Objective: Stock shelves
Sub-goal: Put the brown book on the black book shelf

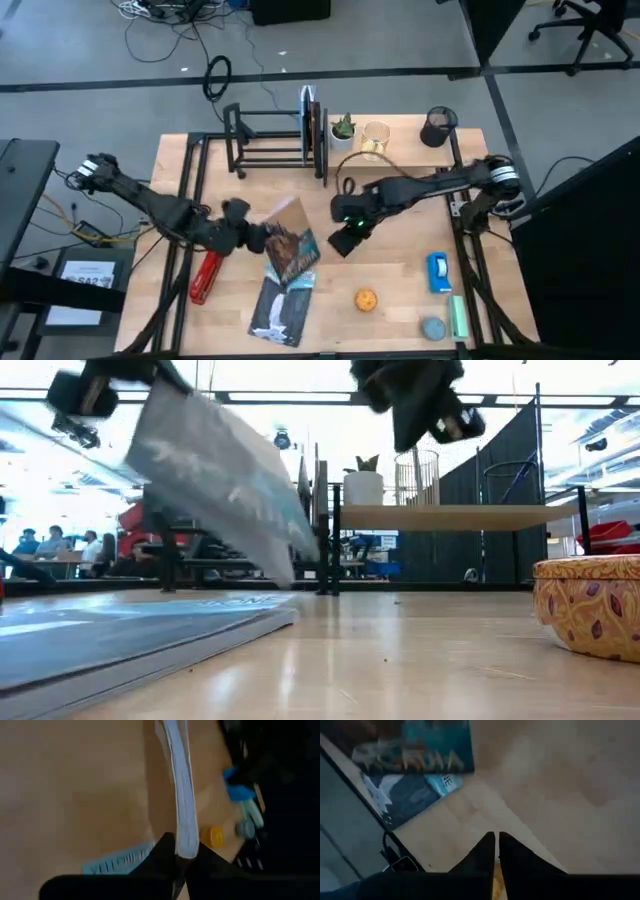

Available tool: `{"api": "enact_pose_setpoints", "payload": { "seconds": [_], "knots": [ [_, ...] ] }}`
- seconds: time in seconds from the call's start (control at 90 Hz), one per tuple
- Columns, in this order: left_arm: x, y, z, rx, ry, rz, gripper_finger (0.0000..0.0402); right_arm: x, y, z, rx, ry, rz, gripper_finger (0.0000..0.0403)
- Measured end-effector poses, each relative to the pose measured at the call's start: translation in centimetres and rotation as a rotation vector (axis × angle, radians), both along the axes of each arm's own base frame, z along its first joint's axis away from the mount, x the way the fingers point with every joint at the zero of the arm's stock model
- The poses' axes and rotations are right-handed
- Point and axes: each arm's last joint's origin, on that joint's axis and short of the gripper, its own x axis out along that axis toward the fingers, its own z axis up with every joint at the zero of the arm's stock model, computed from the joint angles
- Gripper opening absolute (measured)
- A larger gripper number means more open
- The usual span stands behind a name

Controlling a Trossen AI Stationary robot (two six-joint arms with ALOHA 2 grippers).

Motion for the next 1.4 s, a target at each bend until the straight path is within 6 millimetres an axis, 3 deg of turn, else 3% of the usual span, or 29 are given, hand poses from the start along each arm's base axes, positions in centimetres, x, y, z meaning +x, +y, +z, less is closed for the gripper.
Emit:
{"api": "enact_pose_setpoints", "payload": {
  "seconds": [0.278, 0.589, 0.822, 1.033, 1.233, 1.4],
  "knots": [
    [-0.1, 2.7, 7.7, 0.287, 0.061, 0.267, 0.0, -4.7, -2.5, 4.9, -0.104, -0.093, -0.012, 0.0],
    [2.0, 7.6, 12.2, 0.478, 0.269, 0.459, 0.0, -8.0, -5.1, 7.7, -0.19, -0.183, 0.016, 0.0],
    [4.6, 12.2, 12.8, 0.509, 0.373, 0.543, 0.0, -9.1, -6.2, 8.4, -0.21, -0.213, 0.093, 0.0],
    [7.5, 17.1, 11.5, 0.39, 0.429, 0.475, 0.0, -9.4, -6.7, 8.5, -0.214, -0.226, 0.124, 0.0],
    [8.5, 20.7, 9.5, 0.306, 0.532, 0.415, 0.0, -9.4, -7.4, 8.5, -0.209, -0.221, 0.067, 0.0],
    [8.8, 22.5, 8.6, 0.311, 0.585, 0.418, 0.0, -9.3, -8.1, 8.7, -0.214, -0.23, -0.022, 0.0]
  ]
}}
